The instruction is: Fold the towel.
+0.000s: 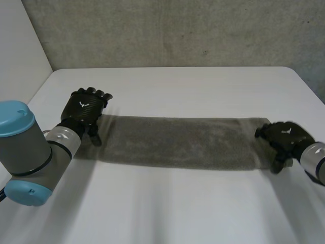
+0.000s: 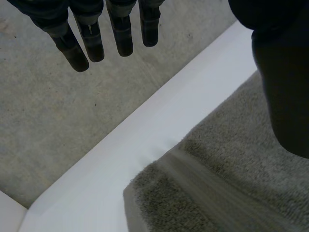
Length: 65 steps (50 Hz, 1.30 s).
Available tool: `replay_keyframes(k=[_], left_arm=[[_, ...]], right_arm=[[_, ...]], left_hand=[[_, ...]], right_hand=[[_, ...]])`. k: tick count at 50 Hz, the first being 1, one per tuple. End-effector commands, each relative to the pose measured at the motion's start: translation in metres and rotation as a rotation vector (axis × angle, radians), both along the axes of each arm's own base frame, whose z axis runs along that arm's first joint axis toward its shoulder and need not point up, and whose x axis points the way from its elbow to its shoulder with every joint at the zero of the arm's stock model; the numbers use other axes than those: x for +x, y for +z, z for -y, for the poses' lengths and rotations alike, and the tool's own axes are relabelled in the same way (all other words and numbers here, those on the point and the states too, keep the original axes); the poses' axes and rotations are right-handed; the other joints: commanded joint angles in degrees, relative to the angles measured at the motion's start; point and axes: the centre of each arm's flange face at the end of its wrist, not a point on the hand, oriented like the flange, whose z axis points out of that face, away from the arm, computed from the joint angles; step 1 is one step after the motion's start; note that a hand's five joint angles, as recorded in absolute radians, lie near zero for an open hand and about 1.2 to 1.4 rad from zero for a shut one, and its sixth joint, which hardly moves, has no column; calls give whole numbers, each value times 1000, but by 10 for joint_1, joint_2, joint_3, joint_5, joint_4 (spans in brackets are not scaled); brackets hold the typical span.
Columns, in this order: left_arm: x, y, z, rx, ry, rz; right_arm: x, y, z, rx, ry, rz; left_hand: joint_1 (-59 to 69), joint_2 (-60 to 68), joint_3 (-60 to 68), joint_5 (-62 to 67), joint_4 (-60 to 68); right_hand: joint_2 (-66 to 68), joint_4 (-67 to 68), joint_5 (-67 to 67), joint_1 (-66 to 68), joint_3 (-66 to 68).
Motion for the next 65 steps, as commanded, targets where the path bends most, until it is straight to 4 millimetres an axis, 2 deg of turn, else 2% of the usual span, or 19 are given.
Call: replay_keyframes(k=[1,8,16,28,31,36,40,44,45,47,48,50,51,52,53,55,56,58,65], left_arm=[[1,3,1,16,12,-60],[1,1,0,21,14,-59],[0,0,-2,24,9,-58],[1,0,-1,23,15,-58],[2,1,-1,23,18,-58],[4,9,0,2,25,-66],[4,17,0,-16,25,-72],[4,31,-1,-58,23,-85],[4,31,-1,-58,23,-85],[3,38,-2,-76,18,-93],[3,38,-2,-76,18,-93],[1,44,-3,-93,10,-99],[1,44,-3,-93,10,-99],[0,45,-4,-96,8,-100],[0,45,-4,-96,8,-100],[0,46,-5,-96,7,-103],[0,46,-5,-96,7,-103],[-3,47,-7,-97,-2,-108],[-5,45,-8,-94,-8,-107]], right_arm=[[-2,-29,7,67,-6,-10],[-4,-30,15,9,-15,-17],[-6,-29,20,-26,-24,-18],[-17,-23,32,-78,-58,-59],[-37,-15,44,-107,-98,-135],[-115,4,75,-158,-270,-430],[-117,12,80,-181,-252,-500],[-55,51,81,-337,-147,-406],[-54,51,81,-338,-147,-406],[-3,87,66,-455,-62,-320],[-3,87,66,-455,-62,-320],[54,100,44,-521,81,-247],[54,100,44,-522,82,-247],[85,100,29,-546,163,-224],[85,100,29,-546,164,-224],[139,84,-4,-549,328,-183],[140,84,-4,-549,329,-183],[177,62,-34,-534,452,-159],[212,12,-71,-450,594,-157]], left_hand=[[-30,-23,-16,-109,-25],[-30,-23,-16,-109,-25],[-30,-23,-16,-109,-25],[-32,-25,-18,-111,-27],[-32,-25,-18,-111,-27],[-32,-25,-18,-111,-27],[-32,-25,-18,-111,-27],[-32,-25,-18,-111,-27],[-32,-25,-18,-111,-27],[-32,-25,-18,-111,-27],[-32,-25,-18,-111,-27],[-32,-25,-18,-111,-27],[-32,-25,-18,-111,-27],[-32,-25,-18,-111,-27],[-32,-25,-18,-111,-27],[-32,-25,-18,-111,-27],[-32,-25,-18,-111,-27],[-32,-25,-18,-111,-27],[-32,-25,-18,-111,-27]], right_hand=[[98,88,79,86,90],[160,151,141,148,153],[615,606,596,603,608],[615,606,596,604,608],[615,606,596,604,608],[615,606,596,604,608],[615,606,596,604,608],[615,606,596,604,608],[615,606,596,604,608],[615,606,596,604,608],[615,606,596,604,608],[615,606,596,604,608],[615,606,596,604,608],[615,606,596,604,608],[615,606,596,604,608],[615,606,596,604,608],[615,606,596,604,608],[615,606,596,604,608],[615,606,596,604,608]])
